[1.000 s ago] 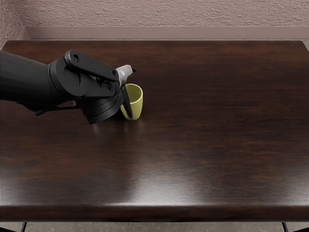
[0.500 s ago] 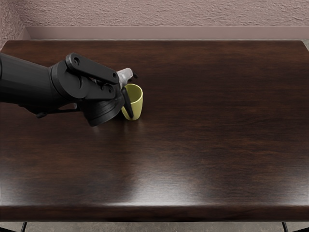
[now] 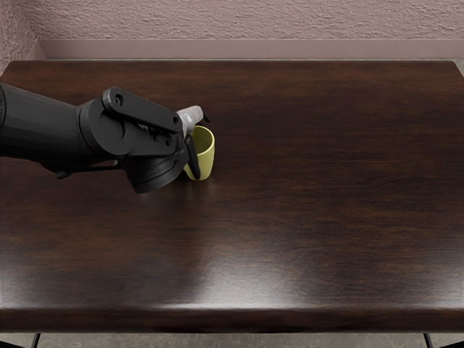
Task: Pick up cup and place in cup with left hand
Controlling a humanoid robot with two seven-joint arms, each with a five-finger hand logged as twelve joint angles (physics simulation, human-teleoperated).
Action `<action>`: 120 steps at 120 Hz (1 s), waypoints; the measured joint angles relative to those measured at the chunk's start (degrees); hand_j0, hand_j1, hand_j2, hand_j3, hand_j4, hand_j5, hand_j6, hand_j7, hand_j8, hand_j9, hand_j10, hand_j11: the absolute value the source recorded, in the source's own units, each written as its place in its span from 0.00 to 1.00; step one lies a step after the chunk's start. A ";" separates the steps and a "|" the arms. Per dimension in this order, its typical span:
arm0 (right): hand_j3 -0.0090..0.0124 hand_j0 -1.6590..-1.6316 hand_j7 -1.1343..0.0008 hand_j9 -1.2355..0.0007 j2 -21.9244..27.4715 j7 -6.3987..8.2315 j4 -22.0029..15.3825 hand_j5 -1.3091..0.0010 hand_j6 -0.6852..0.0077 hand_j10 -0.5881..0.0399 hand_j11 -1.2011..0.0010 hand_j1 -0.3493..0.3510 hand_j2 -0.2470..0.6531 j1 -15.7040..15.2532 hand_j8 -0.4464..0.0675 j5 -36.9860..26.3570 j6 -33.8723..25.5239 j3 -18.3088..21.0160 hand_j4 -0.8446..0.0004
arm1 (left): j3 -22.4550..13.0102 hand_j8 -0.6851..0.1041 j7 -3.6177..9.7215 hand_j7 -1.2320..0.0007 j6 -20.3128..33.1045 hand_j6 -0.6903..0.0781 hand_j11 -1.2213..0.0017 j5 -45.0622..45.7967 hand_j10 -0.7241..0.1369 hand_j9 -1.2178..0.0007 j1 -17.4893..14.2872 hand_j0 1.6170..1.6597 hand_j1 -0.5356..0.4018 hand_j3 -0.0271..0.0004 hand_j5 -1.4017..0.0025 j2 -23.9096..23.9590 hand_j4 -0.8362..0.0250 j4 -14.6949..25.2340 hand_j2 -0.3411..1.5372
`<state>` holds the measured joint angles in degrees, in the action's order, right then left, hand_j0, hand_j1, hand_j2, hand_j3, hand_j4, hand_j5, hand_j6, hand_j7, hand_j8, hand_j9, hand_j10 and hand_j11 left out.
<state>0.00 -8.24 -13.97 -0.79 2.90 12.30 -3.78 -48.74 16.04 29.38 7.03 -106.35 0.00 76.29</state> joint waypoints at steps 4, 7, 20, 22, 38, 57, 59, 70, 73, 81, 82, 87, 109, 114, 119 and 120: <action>0.42 0.04 0.98 0.98 0.00 -0.01 0.00 0.98 0.97 0.91 0.98 0.03 0.27 0.00 0.84 0.00 0.00 0.00 0.98 | -0.06 0.60 0.06 0.78 -0.01 0.63 0.78 -0.14 0.60 0.78 0.00 0.96 0.68 0.99 0.80 0.00 0.73 0.00 0.20; 0.42 0.04 0.98 0.98 0.00 0.00 0.00 0.98 0.97 0.91 0.98 0.03 0.27 0.00 0.84 0.00 0.00 0.00 0.98 | -0.09 0.60 0.10 0.78 -0.01 0.62 0.78 -0.23 0.60 0.78 0.00 0.96 0.68 0.99 0.80 0.00 0.73 0.00 0.20; 0.42 0.04 0.98 0.98 0.00 -0.02 0.00 0.98 0.97 0.91 0.98 0.03 0.27 0.00 0.84 0.00 0.00 0.00 0.98 | -0.21 0.57 0.43 0.75 0.01 0.59 0.75 -0.34 0.56 0.75 0.00 0.96 0.64 0.99 0.78 0.00 0.69 0.00 0.21; 0.42 0.04 0.98 0.98 0.00 -0.02 0.00 0.98 0.97 0.91 0.98 0.03 0.27 0.00 0.84 0.00 0.00 0.00 0.98 | -0.23 0.56 0.52 0.74 0.02 0.58 0.74 -0.31 0.56 0.74 0.00 0.96 0.63 0.99 0.77 0.00 0.69 0.00 0.21; 0.42 0.04 0.98 0.98 0.00 0.00 0.00 0.98 0.97 0.91 0.98 0.03 0.27 0.00 0.84 0.00 0.00 0.00 0.98 | -0.20 0.50 0.85 0.69 -0.04 0.52 0.69 0.01 0.50 0.69 0.00 0.96 0.57 0.99 0.73 0.00 0.63 0.00 0.21; 0.42 0.04 0.98 0.98 0.00 -0.01 0.00 0.98 0.97 0.91 0.98 0.03 0.27 0.00 0.84 0.00 0.00 0.00 0.98 | -0.03 0.42 0.98 0.61 -0.20 0.46 0.59 -0.13 0.39 0.59 0.33 0.95 0.46 0.99 0.66 0.00 0.50 -0.05 0.24; 0.42 0.04 0.98 0.98 0.00 -0.02 0.00 0.98 0.97 0.91 0.98 0.03 0.27 0.00 0.84 0.00 0.00 0.00 0.98 | -0.01 0.43 0.98 0.60 -0.22 0.46 0.58 -0.11 0.39 0.58 0.34 0.95 0.45 0.99 0.66 0.00 0.50 -0.05 0.25; 0.42 0.04 0.98 0.98 0.00 0.00 0.00 0.98 0.97 0.91 0.98 0.03 0.27 0.00 0.84 0.00 0.00 0.00 0.98 | 0.03 0.46 1.01 0.56 -0.29 0.49 0.54 -0.05 0.35 0.54 0.35 0.92 0.46 0.99 0.62 0.00 0.46 -0.03 0.26; 0.42 0.04 0.98 0.98 0.00 0.00 0.00 0.98 0.97 0.91 0.98 0.03 0.27 0.00 0.84 0.00 0.00 0.00 0.98 | 0.04 0.47 1.03 0.55 -0.29 0.49 0.53 -0.04 0.34 0.53 0.35 0.92 0.46 0.99 0.61 0.00 0.45 -0.03 0.26; 0.42 0.04 0.98 0.98 0.00 -0.01 0.00 0.98 0.97 0.91 0.98 0.03 0.27 0.00 0.84 0.00 0.00 0.00 0.98 | 0.05 0.48 1.06 0.53 -0.31 0.50 0.51 0.14 0.33 0.51 0.13 0.91 0.46 0.99 0.59 0.00 0.46 0.00 0.25; 0.42 0.04 0.98 0.98 0.00 -0.01 0.00 0.98 0.97 0.91 0.98 0.03 0.27 0.00 0.84 0.00 0.00 0.00 0.98 | 0.06 0.48 1.07 0.52 -0.32 0.50 0.51 0.19 0.33 0.51 -0.01 0.90 0.46 0.99 0.59 0.00 0.47 0.00 0.25; 0.42 0.04 0.98 0.98 0.00 0.01 0.00 0.98 0.97 0.91 0.98 0.03 0.27 0.00 0.84 0.00 0.00 0.00 0.98 | 0.20 0.50 1.19 0.51 -0.32 0.52 0.50 0.53 0.32 0.50 -0.49 0.90 0.45 0.99 0.57 0.00 0.48 0.01 0.25; 0.42 0.04 0.98 0.98 0.00 -0.01 0.00 0.98 0.97 0.91 0.98 0.03 0.27 0.00 0.84 0.00 0.00 0.00 0.98 | 0.13 0.53 2.30 0.48 -0.50 0.55 0.47 2.38 0.32 0.47 -5.64 0.88 0.43 0.99 0.53 0.00 0.53 0.31 0.25; 0.42 0.04 0.98 0.98 0.00 0.00 0.00 0.98 0.97 0.91 0.98 0.03 0.27 0.00 0.84 0.00 0.00 0.00 0.98 | -0.04 0.53 2.99 0.47 -0.56 0.55 0.46 2.70 0.33 0.46 -7.57 0.87 0.43 0.99 0.53 0.00 0.53 0.47 0.25; 0.42 0.04 0.98 0.98 0.00 0.00 0.00 0.98 0.97 0.91 0.98 0.03 0.27 0.00 0.84 0.00 0.00 0.01 0.98 | -0.26 0.53 3.57 0.47 -0.84 0.55 0.46 2.95 0.32 0.46 -9.98 0.87 0.45 0.99 0.53 0.00 0.53 1.04 0.24; 0.42 0.04 0.98 0.98 0.00 0.00 0.00 0.98 0.97 0.91 0.98 0.03 0.27 0.00 0.84 0.00 0.00 0.00 0.98 | -0.31 0.53 3.66 0.47 -0.97 0.54 0.46 3.02 0.32 0.46 -10.63 0.87 0.45 0.99 0.53 0.00 0.52 1.21 0.24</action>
<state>0.00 -8.24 -13.97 -0.79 2.90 12.30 -3.77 -49.05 19.70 28.41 10.05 -116.98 0.00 77.49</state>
